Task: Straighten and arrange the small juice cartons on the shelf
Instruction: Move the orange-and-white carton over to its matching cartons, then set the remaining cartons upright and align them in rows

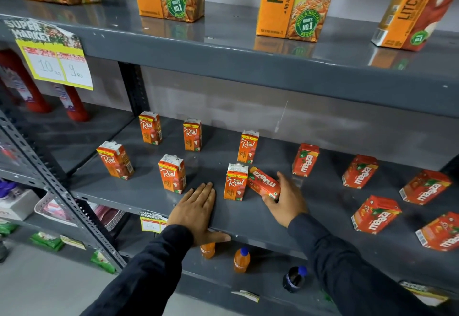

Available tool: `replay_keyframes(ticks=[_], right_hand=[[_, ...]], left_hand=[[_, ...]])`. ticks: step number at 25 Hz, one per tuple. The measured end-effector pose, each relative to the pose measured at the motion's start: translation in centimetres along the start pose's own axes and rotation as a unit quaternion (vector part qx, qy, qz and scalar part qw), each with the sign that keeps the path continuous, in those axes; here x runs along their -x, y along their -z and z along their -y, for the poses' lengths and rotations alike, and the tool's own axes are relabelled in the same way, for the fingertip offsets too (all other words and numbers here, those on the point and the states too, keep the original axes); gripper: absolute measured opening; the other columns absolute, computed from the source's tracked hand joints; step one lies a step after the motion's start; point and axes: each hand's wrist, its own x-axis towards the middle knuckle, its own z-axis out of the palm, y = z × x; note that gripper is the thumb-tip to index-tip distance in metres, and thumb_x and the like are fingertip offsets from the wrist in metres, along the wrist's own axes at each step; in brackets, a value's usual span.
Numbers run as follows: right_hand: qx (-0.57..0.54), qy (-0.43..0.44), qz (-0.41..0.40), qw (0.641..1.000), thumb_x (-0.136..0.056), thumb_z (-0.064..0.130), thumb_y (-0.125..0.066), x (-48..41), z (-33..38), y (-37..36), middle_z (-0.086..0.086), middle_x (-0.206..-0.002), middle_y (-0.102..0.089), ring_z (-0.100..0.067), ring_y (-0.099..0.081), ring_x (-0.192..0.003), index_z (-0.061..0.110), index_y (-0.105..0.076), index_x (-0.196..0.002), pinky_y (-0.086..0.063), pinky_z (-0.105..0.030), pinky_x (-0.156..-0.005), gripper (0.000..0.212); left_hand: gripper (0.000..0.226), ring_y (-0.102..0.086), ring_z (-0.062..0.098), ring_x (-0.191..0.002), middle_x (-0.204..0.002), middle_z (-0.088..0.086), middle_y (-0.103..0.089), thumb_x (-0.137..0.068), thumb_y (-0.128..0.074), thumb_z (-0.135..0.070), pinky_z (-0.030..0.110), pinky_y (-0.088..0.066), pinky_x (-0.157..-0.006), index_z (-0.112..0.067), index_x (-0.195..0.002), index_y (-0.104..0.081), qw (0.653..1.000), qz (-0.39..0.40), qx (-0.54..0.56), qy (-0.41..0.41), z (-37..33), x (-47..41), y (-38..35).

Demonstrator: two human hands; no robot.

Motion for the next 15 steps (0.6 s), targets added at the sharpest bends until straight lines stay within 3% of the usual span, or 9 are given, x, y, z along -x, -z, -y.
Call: replay_keyframes(ticks=[3, 6, 8, 9, 12, 15], right_hand=[[0.031, -0.052, 0.019, 0.998, -0.067, 0.051, -0.071, 0.1, 0.4, 0.5, -0.005, -0.116, -0.060, -0.026, -0.061, -0.102, 0.022, -0.046, -0.128, -0.055, -0.045, -0.085, 0.071], [0.016, -0.088, 0.088, 0.992, -0.054, 0.049, -0.062, 1.0, 1.0, 1.8, -0.001, -0.079, -0.068, -0.023, -0.065, -0.072, 0.022, -0.064, -0.081, -0.058, -0.040, -0.070, 0.038], [-0.075, -0.119, 0.102, 0.985, -0.055, 0.048, -0.060, 1.7, 0.9, 2.6, -0.002, -0.076, -0.069, -0.022, -0.065, -0.070, 0.020, -0.066, -0.078, -0.055, -0.036, -0.065, 0.037], [-0.176, -0.152, 0.105, 0.967, -0.060, 0.046, -0.062, 2.1, 0.7, 3.0, -0.003, -0.080, -0.069, -0.022, -0.065, -0.071, 0.019, -0.066, -0.085, -0.053, -0.034, -0.061, 0.037], [-0.501, -0.214, 0.137, 0.827, -0.080, 0.021, -0.065, 4.1, -0.4, 3.7, -0.009, -0.085, -0.068, -0.018, -0.064, -0.058, 0.013, -0.063, -0.098, -0.046, -0.024, -0.044, 0.020], [-0.572, -0.184, 0.099, 0.793, -0.080, 0.010, -0.067, 5.9, -1.8, 3.8, -0.006, -0.075, -0.064, -0.015, -0.055, -0.052, 0.015, -0.061, -0.095, -0.040, -0.023, -0.041, 0.017]], left_hand=[[0.132, 0.007, 0.022, -0.147, -0.161, 0.008, 0.007, -0.056, -0.021, -0.101, 0.040, 0.007, -0.117, -0.012, -0.151, 0.005, 1.000, 0.003, -0.001, 0.003, -0.1, 0.0, 0.1], [0.133, 0.007, 0.022, -0.147, -0.162, 0.007, 0.007, -0.055, -0.020, -0.101, 0.039, 0.007, -0.117, -0.012, -0.151, 0.005, 1.000, 0.003, -0.002, 0.005, -0.1, 0.1, 0.1], [0.133, 0.008, 0.022, -0.147, -0.161, 0.007, 0.007, -0.055, -0.020, -0.101, 0.038, 0.008, -0.116, -0.012, -0.151, 0.005, 1.000, 0.003, -0.004, 0.007, -0.1, 0.1, 0.1], [0.134, 0.008, 0.022, -0.147, -0.161, 0.007, 0.007, -0.054, -0.019, -0.101, 0.038, 0.009, -0.116, -0.012, -0.151, 0.005, 1.000, 0.002, -0.005, 0.008, -0.1, 0.0, 0.0], [0.135, 0.009, 0.021, -0.147, -0.161, 0.007, 0.008, -0.053, -0.016, -0.103, 0.037, 0.011, -0.115, -0.012, -0.151, 0.005, 1.000, 0.000, -0.007, 0.011, -0.1, -0.1, -0.2], [0.137, 0.008, 0.021, -0.147, -0.161, 0.006, 0.007, -0.052, -0.014, -0.103, 0.037, 0.010, -0.115, -0.011, -0.151, 0.003, 1.000, -0.004, -0.008, 0.006, -0.2, -0.2, -0.4]])
